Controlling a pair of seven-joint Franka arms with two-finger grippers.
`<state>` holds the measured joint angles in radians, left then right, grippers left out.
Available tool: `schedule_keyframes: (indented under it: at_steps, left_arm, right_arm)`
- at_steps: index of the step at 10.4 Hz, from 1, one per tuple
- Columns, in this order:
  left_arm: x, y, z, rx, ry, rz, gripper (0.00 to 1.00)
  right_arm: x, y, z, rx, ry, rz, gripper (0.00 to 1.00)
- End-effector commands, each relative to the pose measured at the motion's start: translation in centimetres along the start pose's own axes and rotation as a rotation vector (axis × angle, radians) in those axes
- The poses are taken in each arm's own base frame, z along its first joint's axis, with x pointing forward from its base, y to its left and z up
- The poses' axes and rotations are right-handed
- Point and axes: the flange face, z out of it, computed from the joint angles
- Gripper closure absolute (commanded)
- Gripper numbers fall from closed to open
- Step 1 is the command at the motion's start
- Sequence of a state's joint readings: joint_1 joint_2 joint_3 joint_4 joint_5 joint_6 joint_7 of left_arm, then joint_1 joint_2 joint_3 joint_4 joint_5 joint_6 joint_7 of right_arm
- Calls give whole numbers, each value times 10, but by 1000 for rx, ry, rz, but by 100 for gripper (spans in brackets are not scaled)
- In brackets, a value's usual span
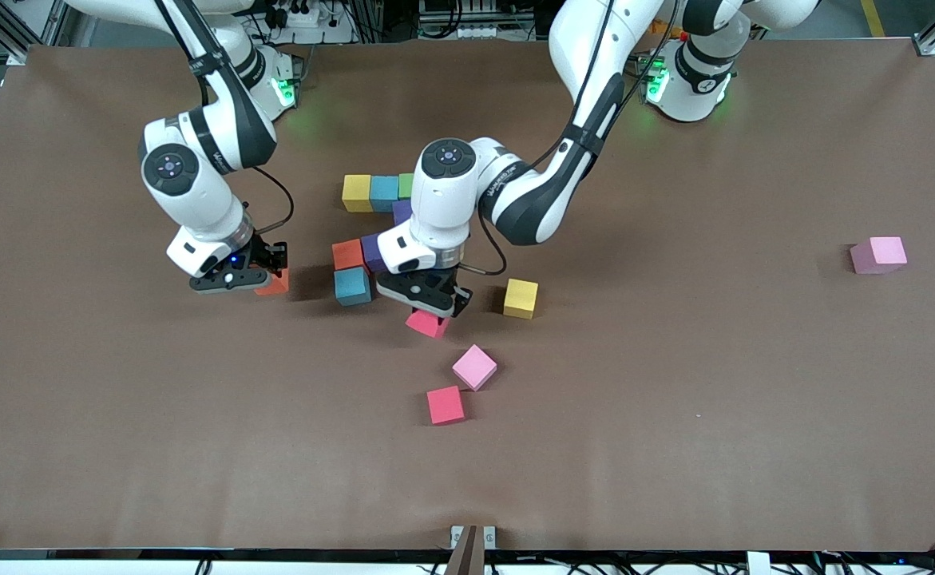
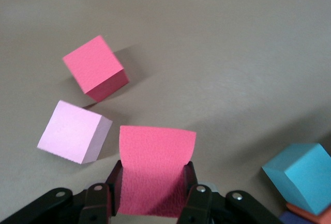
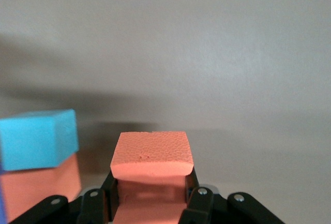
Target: Form number 2 with 11 blocks
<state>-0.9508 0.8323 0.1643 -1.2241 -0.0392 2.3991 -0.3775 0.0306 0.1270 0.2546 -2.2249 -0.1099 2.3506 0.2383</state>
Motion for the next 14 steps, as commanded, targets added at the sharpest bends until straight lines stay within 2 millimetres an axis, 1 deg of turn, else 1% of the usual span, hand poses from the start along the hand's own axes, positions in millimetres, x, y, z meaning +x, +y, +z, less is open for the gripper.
schedule_keyframes:
  at_steps: [1,2,3,4,5,8,10,11,12,14]
  left_arm:
    - [12,-9,-28,-68,6,84,100]
    - [18,-16,-42,-87,11,96,100]
    - [19,-20,-53,-101,2,128,100]
    - [23,-33,-64,-120,-24,153,100]
    - [23,-48,-73,-145,-53,200,100]
    - [20,-81,-108,-190,-110,284,100]
    - [22,-102,-116,-199,-127,467,100]
    - [20,-102,-122,-205,-142,501,100]
    - [16,-101,-125,-210,-178,512,100]
    - [13,-87,-128,-226,-181,526,100]
  right_arm:
    - [33,-16,-4,44,-34,11,100]
    - [41,-21,-7,51,-23,19,100]
    - [54,-25,-10,62,-13,35,100]
    - [66,-34,-11,66,-23,54,100]
    - [73,-40,-14,69,-27,63,100]
    - [76,-40,-17,73,-20,68,100]
    - [80,-42,-17,76,-16,69,100]
    - [85,-46,-19,81,-10,88,100]
    - [91,-55,-17,88,-7,85,100]
    - [98,-63,-10,95,-10,98,100]
